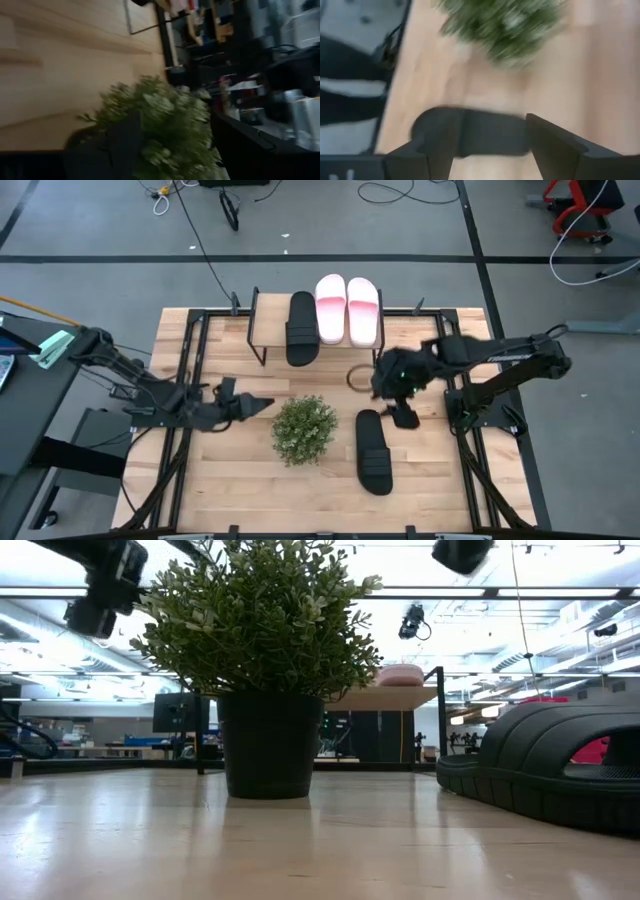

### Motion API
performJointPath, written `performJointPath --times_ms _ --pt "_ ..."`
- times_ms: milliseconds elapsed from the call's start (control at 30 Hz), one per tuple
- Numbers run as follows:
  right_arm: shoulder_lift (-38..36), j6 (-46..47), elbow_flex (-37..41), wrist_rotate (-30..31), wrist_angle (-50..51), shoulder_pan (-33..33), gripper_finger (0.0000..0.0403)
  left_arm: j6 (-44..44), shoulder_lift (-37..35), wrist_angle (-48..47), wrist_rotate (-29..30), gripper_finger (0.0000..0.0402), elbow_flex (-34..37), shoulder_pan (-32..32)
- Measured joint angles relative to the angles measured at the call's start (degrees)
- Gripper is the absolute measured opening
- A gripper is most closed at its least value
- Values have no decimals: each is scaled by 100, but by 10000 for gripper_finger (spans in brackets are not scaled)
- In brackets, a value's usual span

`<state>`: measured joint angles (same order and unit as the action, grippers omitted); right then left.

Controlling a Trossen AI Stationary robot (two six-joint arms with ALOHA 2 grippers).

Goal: Pick and place slides into the shelf
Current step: Put the black slipper on the shelf

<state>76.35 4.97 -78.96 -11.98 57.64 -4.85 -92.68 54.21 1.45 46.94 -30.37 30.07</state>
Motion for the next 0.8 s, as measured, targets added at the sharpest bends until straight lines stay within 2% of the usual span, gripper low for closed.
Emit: performJointPath --times_ms 133,267,367,500,633,700,800 --pt "-253 261 992 -612 -626 -146 240 67 237 625 707 240 -26 531" --pt "-586 540 1889 -960 -1277 -137 240 170 427 230 1000 231 -498 786" --pt "-769 700 2327 -1016 -1466 -141 240 680 591 -235 997 222 -1218 782" --pt "-889 1016 2677 -1101 -1794 -141 240 1415 841 -1693 965 209 -2448 769" --pt "-863 1388 2859 -1086 -2306 -211 240 1514 1090 -3849 484 196 -3446 769" --pt "-774 1378 2892 -1070 -2456 -264 240 1647 1145 -4488 190 193 -3707 769" --pt "-560 1399 2892 -1050 -2589 -304 240 2016 1133 -4793 -182 190 -3790 784"
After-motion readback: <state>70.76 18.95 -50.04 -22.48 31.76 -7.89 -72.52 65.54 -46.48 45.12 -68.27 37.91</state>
